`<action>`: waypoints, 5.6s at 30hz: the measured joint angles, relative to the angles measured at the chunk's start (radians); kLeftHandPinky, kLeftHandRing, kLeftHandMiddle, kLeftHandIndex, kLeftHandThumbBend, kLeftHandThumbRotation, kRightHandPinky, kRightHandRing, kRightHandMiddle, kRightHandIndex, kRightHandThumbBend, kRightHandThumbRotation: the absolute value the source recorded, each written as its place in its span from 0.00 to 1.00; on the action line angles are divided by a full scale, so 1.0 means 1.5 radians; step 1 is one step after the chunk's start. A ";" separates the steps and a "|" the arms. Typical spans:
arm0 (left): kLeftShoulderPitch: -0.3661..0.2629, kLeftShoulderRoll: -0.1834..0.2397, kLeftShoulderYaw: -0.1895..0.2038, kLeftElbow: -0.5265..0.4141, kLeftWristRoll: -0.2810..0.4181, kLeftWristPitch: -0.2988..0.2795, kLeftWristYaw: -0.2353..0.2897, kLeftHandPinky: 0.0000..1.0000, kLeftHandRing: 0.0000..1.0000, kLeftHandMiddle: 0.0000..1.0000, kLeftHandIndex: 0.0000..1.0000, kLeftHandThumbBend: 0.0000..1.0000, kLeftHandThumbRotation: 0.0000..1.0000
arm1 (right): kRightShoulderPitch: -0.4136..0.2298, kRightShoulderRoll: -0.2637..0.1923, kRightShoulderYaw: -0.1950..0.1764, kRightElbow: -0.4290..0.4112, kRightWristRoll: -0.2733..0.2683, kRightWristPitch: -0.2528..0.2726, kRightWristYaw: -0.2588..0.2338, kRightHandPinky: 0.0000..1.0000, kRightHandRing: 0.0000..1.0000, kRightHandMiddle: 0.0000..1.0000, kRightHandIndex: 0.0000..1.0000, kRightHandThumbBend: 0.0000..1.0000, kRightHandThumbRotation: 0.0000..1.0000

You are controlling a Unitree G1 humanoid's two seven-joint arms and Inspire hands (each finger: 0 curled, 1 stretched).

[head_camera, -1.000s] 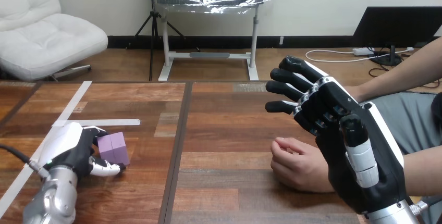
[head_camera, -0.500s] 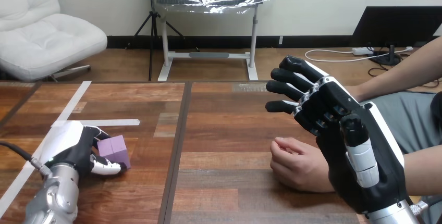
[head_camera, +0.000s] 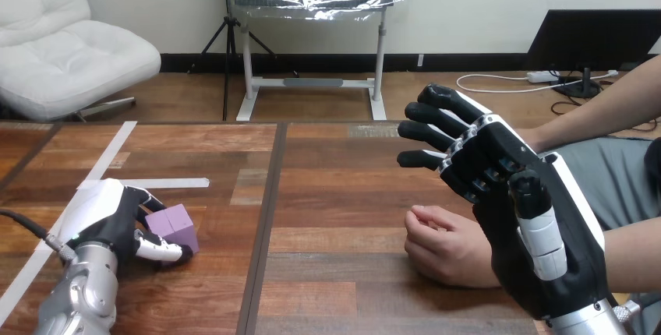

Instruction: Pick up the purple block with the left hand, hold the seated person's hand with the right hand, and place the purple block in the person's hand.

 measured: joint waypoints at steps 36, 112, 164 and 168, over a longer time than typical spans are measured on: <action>0.006 -0.011 0.005 -0.016 -0.041 -0.024 0.054 0.13 0.18 0.28 0.49 0.65 0.00 | -0.017 -0.006 -0.012 0.031 -0.065 -0.024 -0.012 0.73 0.82 0.83 0.84 0.94 0.80; 0.289 -0.113 0.124 -0.661 -0.175 -0.003 0.027 0.29 0.34 0.39 0.43 0.57 0.00 | -0.242 -0.305 -0.081 0.434 -0.415 -0.156 -0.095 0.70 0.84 0.88 0.87 0.89 0.61; 0.288 -0.116 0.139 -0.681 -0.208 -0.034 0.001 0.27 0.32 0.38 0.42 0.57 0.00 | -0.287 -0.425 -0.023 0.521 -0.489 -0.119 -0.029 0.74 0.87 0.89 0.89 0.95 0.30; 0.288 -0.116 0.140 -0.680 -0.209 -0.034 0.000 0.27 0.32 0.38 0.42 0.57 0.00 | -0.287 -0.428 -0.023 0.514 -0.489 -0.109 -0.018 0.72 0.86 0.88 0.88 0.97 0.27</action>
